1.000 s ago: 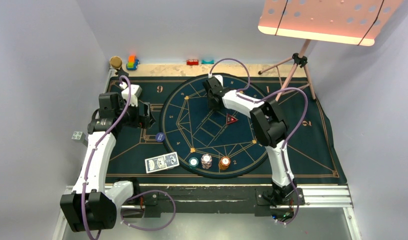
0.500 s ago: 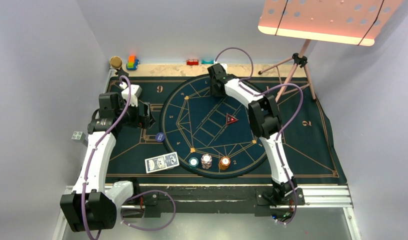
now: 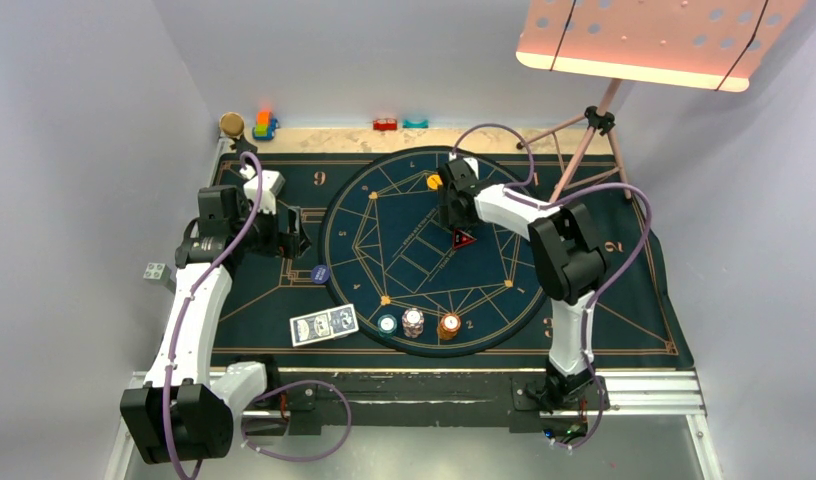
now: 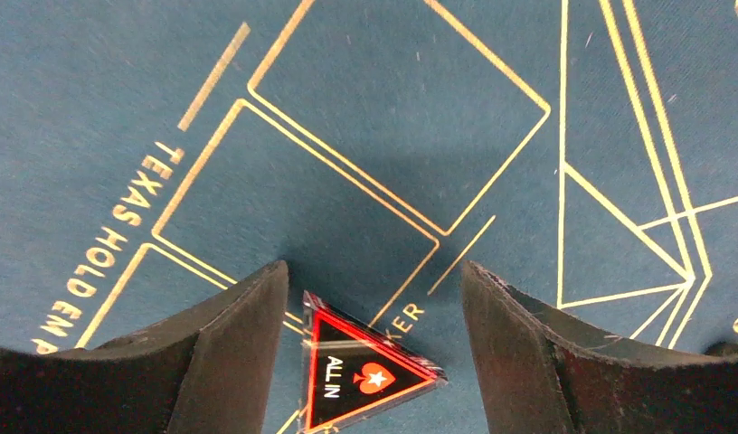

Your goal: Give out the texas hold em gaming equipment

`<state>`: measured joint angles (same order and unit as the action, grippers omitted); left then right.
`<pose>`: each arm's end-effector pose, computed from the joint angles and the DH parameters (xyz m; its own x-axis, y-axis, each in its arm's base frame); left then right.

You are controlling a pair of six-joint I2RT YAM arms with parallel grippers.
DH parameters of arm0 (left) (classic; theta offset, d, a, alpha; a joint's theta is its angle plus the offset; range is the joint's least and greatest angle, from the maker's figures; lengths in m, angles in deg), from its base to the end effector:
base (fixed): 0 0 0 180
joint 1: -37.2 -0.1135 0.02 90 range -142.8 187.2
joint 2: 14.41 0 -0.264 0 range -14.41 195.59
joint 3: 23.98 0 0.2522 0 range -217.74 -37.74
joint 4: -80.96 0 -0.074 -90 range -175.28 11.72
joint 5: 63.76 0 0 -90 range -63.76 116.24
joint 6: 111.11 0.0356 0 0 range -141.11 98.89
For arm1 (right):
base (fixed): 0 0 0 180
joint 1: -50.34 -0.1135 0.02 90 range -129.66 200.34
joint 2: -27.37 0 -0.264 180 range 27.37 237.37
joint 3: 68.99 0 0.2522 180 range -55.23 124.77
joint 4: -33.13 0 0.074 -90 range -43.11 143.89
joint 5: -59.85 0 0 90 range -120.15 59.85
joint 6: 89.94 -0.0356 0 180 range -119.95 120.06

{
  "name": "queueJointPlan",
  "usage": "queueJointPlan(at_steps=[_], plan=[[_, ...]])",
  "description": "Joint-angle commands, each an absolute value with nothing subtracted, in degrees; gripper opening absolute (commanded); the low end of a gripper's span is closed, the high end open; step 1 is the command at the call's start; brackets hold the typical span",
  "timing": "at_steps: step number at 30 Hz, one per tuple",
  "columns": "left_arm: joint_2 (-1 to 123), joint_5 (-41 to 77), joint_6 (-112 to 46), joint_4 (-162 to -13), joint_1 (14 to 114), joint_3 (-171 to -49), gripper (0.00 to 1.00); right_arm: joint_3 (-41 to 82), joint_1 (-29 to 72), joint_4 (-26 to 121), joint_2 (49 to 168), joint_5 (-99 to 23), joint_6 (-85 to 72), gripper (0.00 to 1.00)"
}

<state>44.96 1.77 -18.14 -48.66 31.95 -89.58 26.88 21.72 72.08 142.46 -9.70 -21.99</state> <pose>0.2130 0.0048 0.2939 -0.6817 -0.0153 -0.7315 0.2483 0.9356 -0.2510 0.3805 0.1935 0.1784 -0.7990 -0.0353 -0.6003 0.0139 0.9969 -0.0771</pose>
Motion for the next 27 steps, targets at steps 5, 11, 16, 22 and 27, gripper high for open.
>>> queueJointPlan(at_steps=[5, 11, 16, 22, 27], plan=[[44.19, 0.24, -16.8, -48.53, 31.4, -90.57, 1.0, 23.08, 19.53, 68.3, 140.35, -8.25, -20.44, 0.73], [44.31, 0.19, -16.61, -48.41, 31.4, -90.57, 1.0, 21.19, 18.89, 70.55, 139.49, -6.4, -22.19, 0.49], [44.39, 0.13, -16.54, -48.37, 31.35, -90.56, 1.0, 13.12, 18.96, 71.87, 134.48, -5.19, -25.47, 0.42], [44.48, -0.13, -16.34, -48.1, 31.32, -90.74, 1.0, 4.81, 19.05, 73.78, 127.78, -5.07, -31.23, 0.39], [44.67, -0.58, -16.08, -47.66, 31.39, -90.86, 1.0, 3.07, 19.05, 78.74, 122.14, -5.19, -35.53, 0.37]])
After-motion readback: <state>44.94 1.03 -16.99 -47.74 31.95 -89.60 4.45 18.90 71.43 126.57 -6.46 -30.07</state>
